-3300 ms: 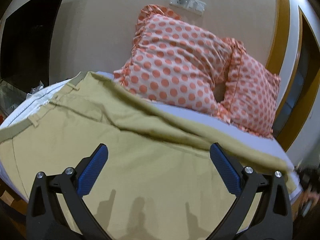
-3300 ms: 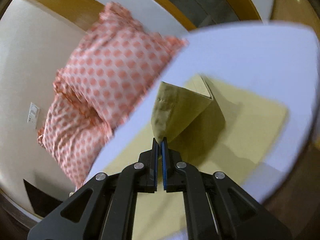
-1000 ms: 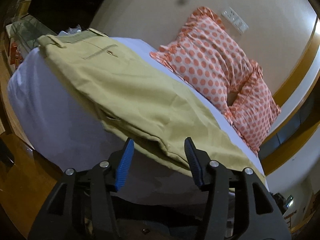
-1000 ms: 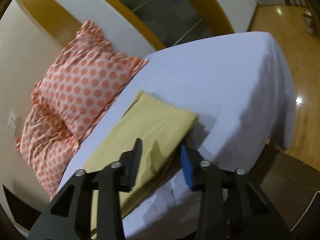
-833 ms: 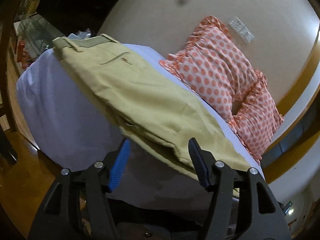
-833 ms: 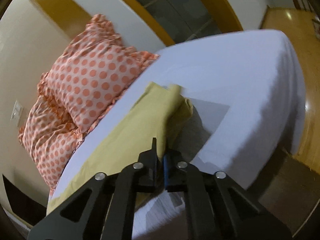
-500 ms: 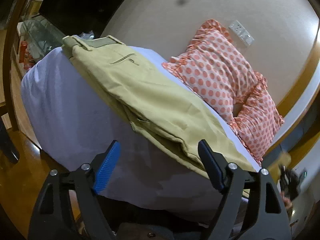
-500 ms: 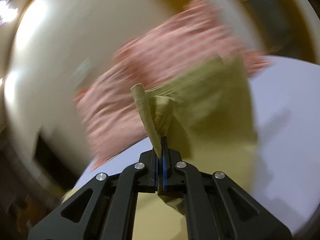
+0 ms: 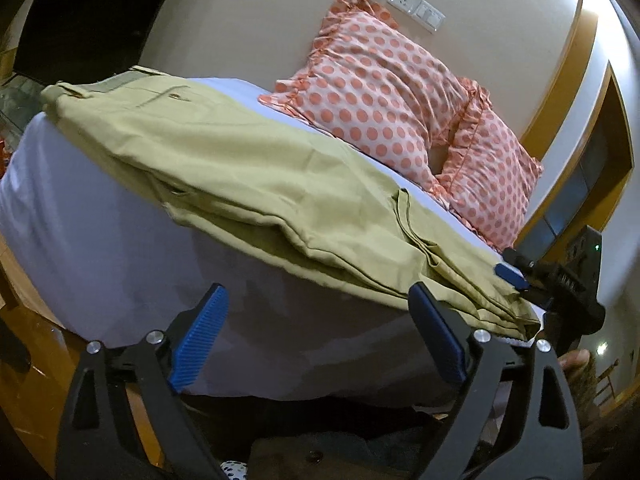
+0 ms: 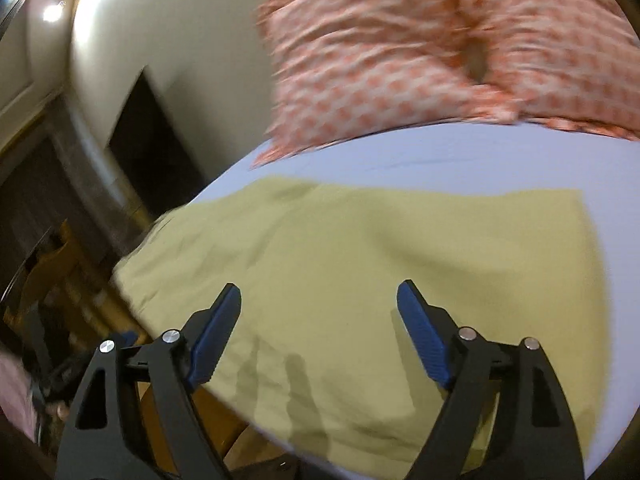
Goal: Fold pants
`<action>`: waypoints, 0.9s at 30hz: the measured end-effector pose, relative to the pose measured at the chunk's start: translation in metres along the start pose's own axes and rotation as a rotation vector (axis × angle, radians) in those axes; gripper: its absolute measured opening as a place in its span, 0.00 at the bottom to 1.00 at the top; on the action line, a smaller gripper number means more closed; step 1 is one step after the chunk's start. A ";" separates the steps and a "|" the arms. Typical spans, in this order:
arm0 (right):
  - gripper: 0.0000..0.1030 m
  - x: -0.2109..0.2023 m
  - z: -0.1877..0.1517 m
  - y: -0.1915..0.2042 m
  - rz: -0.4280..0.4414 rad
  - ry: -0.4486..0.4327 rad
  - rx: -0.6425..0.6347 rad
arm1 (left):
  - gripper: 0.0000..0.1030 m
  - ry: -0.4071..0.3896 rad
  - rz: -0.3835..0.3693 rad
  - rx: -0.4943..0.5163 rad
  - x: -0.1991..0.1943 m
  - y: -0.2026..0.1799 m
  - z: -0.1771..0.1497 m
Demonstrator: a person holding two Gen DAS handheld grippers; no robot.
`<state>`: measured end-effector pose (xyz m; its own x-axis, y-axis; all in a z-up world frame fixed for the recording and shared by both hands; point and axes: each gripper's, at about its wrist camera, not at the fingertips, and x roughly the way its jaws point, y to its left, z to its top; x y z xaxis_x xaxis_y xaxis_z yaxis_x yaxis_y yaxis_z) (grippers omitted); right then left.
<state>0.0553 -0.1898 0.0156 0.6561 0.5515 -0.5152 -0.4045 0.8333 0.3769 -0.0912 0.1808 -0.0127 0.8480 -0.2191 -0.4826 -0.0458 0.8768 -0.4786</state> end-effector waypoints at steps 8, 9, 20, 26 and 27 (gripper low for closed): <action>0.82 0.006 0.006 -0.033 -0.052 0.009 0.103 | 0.89 -0.033 0.006 -0.086 0.010 0.010 0.011; 0.84 0.007 0.005 -0.031 -0.052 0.009 0.097 | 0.89 -0.040 0.009 -0.096 0.011 0.011 0.014; 0.85 0.013 0.003 -0.028 -0.047 0.009 0.092 | 0.87 -0.150 0.040 -0.265 0.000 0.040 0.051; 0.86 0.012 0.002 -0.029 -0.040 0.002 0.087 | 0.73 -0.199 0.170 -0.422 -0.001 0.095 0.090; 0.86 0.012 0.003 -0.029 -0.037 0.000 0.089 | 0.71 -0.201 0.185 -0.446 -0.001 0.104 0.094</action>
<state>0.0765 -0.2076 0.0004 0.6692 0.5207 -0.5301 -0.3221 0.8462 0.4245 -0.0471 0.3125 0.0070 0.8869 0.0474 -0.4595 -0.3882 0.6156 -0.6858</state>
